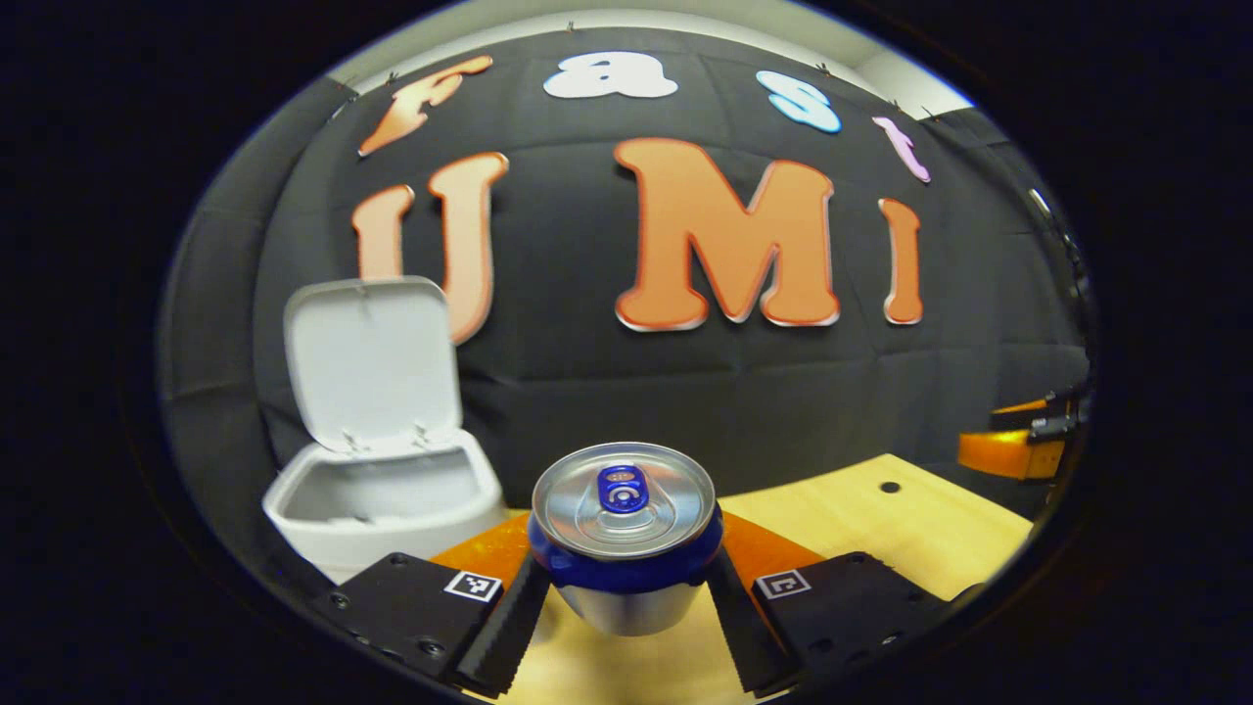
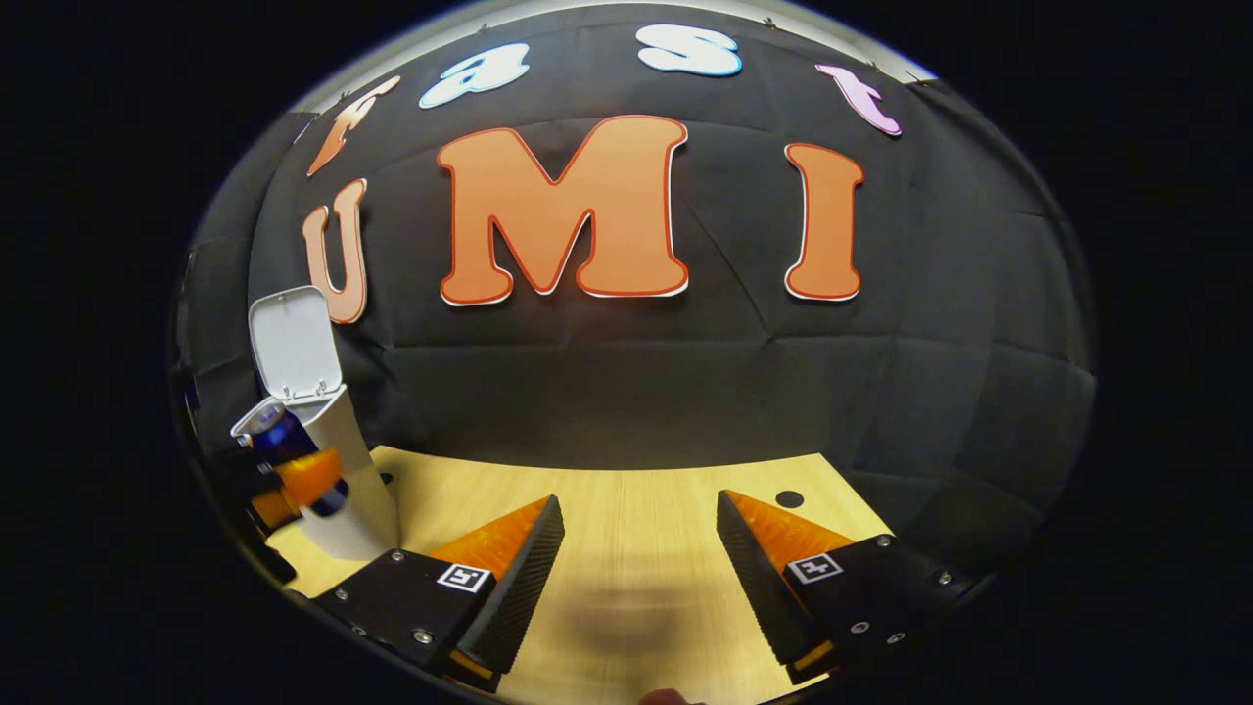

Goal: Press the lid of the desktop garbage bin to open it, pick up the crumpled paper on the desktop and throw it into the bin, then pick up the pop can on the desktop and drop it into the bin, and finally close the garbage bin lid.

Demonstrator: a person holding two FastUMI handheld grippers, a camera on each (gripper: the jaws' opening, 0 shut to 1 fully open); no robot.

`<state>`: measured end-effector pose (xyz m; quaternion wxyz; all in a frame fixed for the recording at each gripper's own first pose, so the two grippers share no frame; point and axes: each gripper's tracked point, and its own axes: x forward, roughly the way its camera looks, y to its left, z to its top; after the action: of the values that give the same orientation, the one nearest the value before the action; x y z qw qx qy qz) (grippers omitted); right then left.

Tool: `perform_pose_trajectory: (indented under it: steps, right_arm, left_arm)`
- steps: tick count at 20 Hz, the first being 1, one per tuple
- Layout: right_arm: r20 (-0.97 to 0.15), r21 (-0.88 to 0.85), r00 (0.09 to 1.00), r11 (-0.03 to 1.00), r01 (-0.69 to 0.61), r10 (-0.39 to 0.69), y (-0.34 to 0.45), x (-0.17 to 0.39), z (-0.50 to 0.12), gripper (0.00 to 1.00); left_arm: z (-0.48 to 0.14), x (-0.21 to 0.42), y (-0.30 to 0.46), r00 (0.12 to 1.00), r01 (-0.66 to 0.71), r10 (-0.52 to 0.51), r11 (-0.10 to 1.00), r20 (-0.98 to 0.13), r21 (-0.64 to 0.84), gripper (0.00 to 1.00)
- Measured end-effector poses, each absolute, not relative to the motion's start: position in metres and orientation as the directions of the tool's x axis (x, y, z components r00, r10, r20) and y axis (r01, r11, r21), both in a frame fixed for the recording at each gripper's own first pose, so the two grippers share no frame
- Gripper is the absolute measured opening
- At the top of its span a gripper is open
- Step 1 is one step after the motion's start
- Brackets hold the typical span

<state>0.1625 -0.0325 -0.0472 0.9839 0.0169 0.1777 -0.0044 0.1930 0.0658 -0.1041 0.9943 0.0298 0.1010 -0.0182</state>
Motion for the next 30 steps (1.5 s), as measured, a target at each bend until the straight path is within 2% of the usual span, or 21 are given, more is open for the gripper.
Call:
perform_pose_trajectory:
  steps: [4, 7, 9, 14, 19, 25, 30]
  right_arm:
    - [-0.339, 0.051, 0.94, 0.999, -0.015, 0.032, -0.021, 0.165, -0.047, 0.94]
    - [-0.339, 0.061, 0.94, 0.998, -0.021, 0.041, -0.017, 0.166, -0.047, 0.94]
    - [-0.34, 0.045, 0.94, 0.999, -0.023, 0.037, -0.015, 0.166, -0.048, 0.94]
    - [-0.358, 0.009, 0.933, 1.0, -0.023, 0.025, -0.014, 0.159, -0.052, 0.94]
    - [-0.367, 0.0, 0.93, 1.0, 0.003, -0.003, -0.024, 0.157, -0.053, 0.94]
    - [-0.362, -0.004, 0.932, 1.0, 0.015, -0.015, -0.028, 0.152, -0.049, 0.94]
    - [-0.347, -0.004, 0.938, 1.0, 0.027, -0.027, -0.035, 0.148, -0.044, 0.94]
  left_arm:
    - [-0.051, 0.215, 0.149, 0.988, -0.108, 0.125, 0.979, -0.09, 0.173, 0.78]
    - [-0.038, 0.234, 0.213, 0.973, -0.213, 0.223, 0.968, -0.064, 0.134, 0.78]
    - [-0.039, 0.248, 0.24, 0.965, -0.247, 0.253, 0.965, -0.067, 0.091, 0.79]
    - [-0.091, 0.274, 0.243, 0.955, -0.235, 0.238, 0.971, -0.178, 0.041, 0.8]
    - [-0.116, 0.283, 0.239, 0.947, -0.231, 0.229, 0.973, -0.226, 0.019, 0.79]
    - [-0.129, 0.283, 0.243, 0.935, -0.25, 0.246, 0.968, -0.255, 0.019, 0.85]
    - [-0.116, 0.261, 0.24, 0.935, -0.264, 0.242, 0.963, -0.26, -0.053, 0.93]
